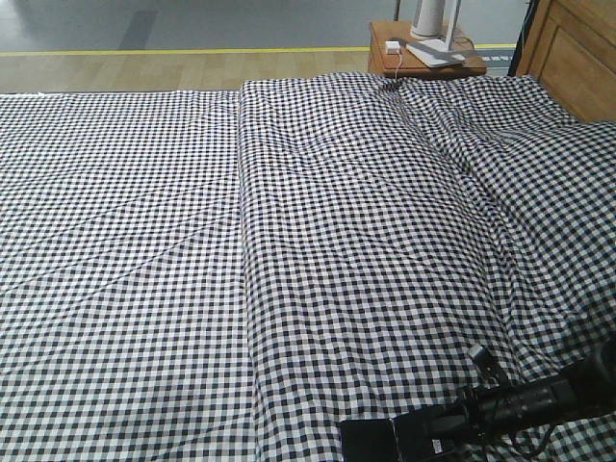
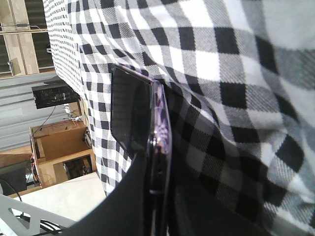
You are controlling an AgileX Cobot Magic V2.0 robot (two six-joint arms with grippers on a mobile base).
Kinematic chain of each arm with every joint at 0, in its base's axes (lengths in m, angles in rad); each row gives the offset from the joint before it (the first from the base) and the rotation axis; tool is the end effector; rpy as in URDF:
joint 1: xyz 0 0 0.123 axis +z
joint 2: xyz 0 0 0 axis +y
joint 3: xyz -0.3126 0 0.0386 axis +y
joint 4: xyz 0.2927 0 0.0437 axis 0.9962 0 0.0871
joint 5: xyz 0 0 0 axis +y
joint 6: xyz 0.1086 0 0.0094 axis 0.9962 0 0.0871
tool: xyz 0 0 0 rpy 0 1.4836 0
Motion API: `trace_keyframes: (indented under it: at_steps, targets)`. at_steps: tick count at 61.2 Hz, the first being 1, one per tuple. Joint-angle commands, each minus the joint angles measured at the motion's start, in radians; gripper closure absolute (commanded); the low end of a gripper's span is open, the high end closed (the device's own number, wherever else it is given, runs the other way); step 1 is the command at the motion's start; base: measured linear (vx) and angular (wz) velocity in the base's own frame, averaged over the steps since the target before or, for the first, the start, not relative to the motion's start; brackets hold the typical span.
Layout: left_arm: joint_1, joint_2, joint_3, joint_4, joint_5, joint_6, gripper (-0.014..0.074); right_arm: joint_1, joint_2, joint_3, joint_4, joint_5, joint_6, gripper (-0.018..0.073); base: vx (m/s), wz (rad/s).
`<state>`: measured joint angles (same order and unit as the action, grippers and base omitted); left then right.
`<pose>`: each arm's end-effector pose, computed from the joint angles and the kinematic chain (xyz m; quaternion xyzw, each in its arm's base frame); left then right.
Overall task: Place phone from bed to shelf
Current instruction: 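Close the right gripper on the phone and lift it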
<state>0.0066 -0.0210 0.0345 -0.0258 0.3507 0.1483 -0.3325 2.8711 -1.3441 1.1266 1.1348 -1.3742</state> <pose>0.0848 -0.0004 0.1649 0.0495 0.7964 0.0358 0.6017 0.3429 -0.0240 -0.1723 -0.0046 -0.8572 -0.5141 0.0295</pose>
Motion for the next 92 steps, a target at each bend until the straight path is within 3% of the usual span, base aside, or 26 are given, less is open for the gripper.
trace_keyframes:
  at_steps: [1,24,43,64,92]
  targets:
    - [-0.006,-0.004,-0.023,-0.009,-0.073,-0.006,0.0595,0.002,-0.087,0.001,0.011,0.153,-0.022,0.0568,0.0,0.0]
    - [-0.006,-0.004,-0.023,-0.009,-0.073,-0.006,0.0595,0.002,-0.33,0.001,-0.036,0.153,0.079,0.0564,0.0,0.0]
    - [-0.006,-0.004,-0.023,-0.009,-0.073,-0.006,0.0595,0.007,-0.636,0.003,0.006,0.153,0.167,0.0563,0.0,0.0]
    - [-0.006,-0.004,-0.023,-0.009,-0.073,-0.006,0.0595,0.104,-0.958,0.004,-0.009,0.153,0.171,0.0562,0.0,0.0]
    - [-0.006,-0.004,-0.023,-0.009,-0.073,-0.006,0.0595,0.293,-1.085,0.004,0.081,0.153,0.141,0.0562,0.0,0.0]
